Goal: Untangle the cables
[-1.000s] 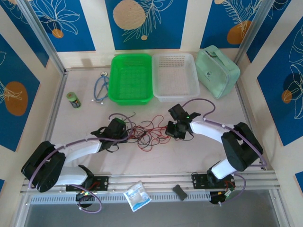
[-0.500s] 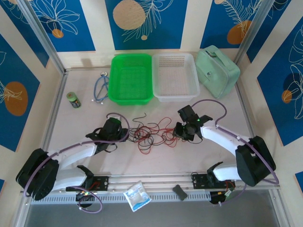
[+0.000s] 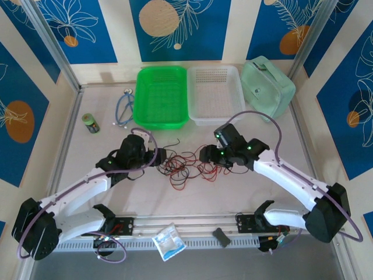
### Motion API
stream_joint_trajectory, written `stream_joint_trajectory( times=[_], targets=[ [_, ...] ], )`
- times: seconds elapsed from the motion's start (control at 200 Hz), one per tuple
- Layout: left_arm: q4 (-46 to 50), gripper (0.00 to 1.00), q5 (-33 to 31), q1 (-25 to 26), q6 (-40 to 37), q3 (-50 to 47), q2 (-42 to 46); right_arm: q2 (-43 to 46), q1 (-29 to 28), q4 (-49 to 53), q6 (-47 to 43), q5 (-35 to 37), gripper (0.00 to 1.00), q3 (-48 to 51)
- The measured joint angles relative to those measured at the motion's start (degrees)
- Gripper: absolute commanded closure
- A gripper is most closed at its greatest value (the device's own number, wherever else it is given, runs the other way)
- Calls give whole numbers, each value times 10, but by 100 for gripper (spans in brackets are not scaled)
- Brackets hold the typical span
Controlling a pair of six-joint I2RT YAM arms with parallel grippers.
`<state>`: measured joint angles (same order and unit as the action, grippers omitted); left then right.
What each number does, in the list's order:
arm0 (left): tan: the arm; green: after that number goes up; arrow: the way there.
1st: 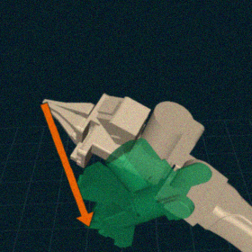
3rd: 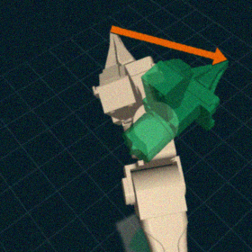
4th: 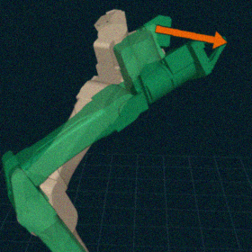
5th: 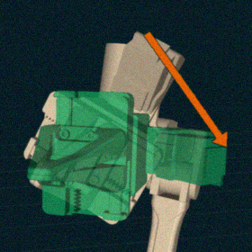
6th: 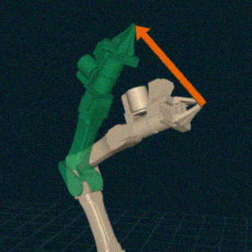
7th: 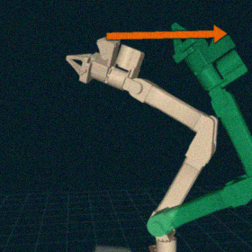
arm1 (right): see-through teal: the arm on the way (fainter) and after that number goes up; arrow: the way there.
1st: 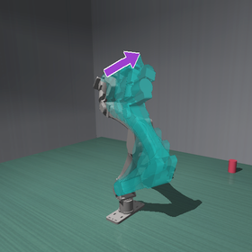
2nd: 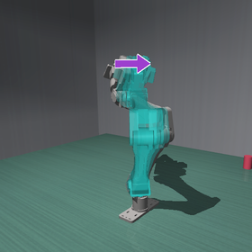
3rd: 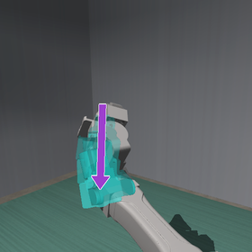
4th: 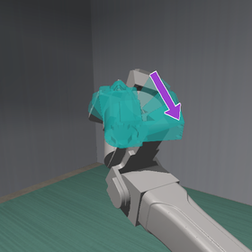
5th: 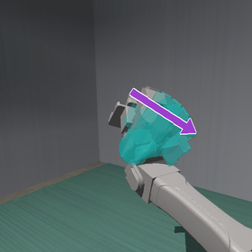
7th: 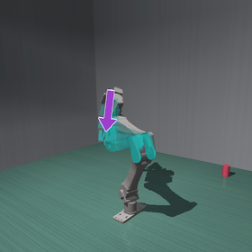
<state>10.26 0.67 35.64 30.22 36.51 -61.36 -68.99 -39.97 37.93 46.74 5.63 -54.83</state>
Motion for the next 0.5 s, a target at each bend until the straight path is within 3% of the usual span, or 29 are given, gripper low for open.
stream_joint_trajectory(
  times=[0.275, 0.495],
  targets=[
    [-19, 22, 24, 3, 10, 4, -122, -157, -37, -52, 65, -52, 36, -52],
    [-61, 29, 23, 9, 21, 5, -204, -228, -47, -114, 153, -89, 36, -38]
  ],
)
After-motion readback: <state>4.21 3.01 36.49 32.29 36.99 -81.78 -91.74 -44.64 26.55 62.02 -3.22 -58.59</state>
